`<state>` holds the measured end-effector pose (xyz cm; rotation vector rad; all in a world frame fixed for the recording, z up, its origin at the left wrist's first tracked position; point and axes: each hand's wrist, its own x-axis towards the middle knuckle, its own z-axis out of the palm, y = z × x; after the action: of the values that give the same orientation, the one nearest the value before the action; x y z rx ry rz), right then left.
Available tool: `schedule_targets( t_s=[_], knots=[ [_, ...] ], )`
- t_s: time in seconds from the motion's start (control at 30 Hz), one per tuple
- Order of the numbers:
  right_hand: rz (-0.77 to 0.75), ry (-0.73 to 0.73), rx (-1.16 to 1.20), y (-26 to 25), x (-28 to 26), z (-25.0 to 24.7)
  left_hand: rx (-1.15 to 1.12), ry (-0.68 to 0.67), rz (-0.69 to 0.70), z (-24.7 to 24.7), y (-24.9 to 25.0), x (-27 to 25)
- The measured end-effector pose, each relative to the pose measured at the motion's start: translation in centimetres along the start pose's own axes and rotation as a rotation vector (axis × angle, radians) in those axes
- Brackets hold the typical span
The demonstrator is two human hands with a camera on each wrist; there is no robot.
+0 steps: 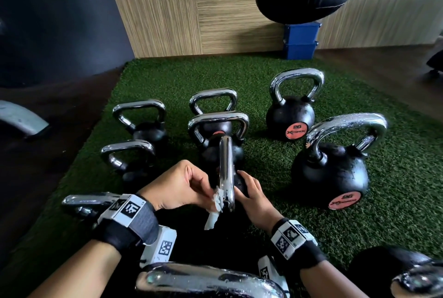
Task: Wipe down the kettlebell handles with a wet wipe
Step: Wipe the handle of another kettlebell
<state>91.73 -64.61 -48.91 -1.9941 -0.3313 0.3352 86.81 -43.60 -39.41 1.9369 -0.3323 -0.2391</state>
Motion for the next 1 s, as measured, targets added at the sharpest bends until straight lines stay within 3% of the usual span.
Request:
schedule_targets(
  t_s=[0.43, 0.57, 0.63, 0.73, 0.8, 0.9, 1.0],
  knots=[
    [0.004, 0.033, -0.029, 1.1, 0.6, 0.5, 0.105, 0.123, -0.085, 2.0, -2.4, -1.1],
    [0.032, -0.036, -0.332, -0.7, 0.5, -1.6, -0.013, 0.119, -0.104, 1.2, -1.5, -1.0],
    [-0.049, 0.135, -0.418, -2.7, -0.1, -3.7, -0.059, 0.199, -0.083, 0.0, -0.5, -0.8],
    [-0.299, 0.448, -0.232, -6.7, -1.5, -6.1, -0.106, 0.327, -0.031, -2.2, 1.7, -0.1],
    [-0.459, 0.393, -0.104, -9.3, -2.3, -6.9, -0.145, 0.361, -0.018, -3.1, 3.1, 0.4],
    [-0.562, 0.205, -0.074, -12.0, -2.8, -6.8, -0.185, 0.377, -0.008, -3.4, 5.0, 1.2],
    [-0.588, 0.254, 0.011, -12.7, -2.6, -6.0, -0.272, 0.372, -0.023, -3.3, 5.9, 1.8]
  ],
)
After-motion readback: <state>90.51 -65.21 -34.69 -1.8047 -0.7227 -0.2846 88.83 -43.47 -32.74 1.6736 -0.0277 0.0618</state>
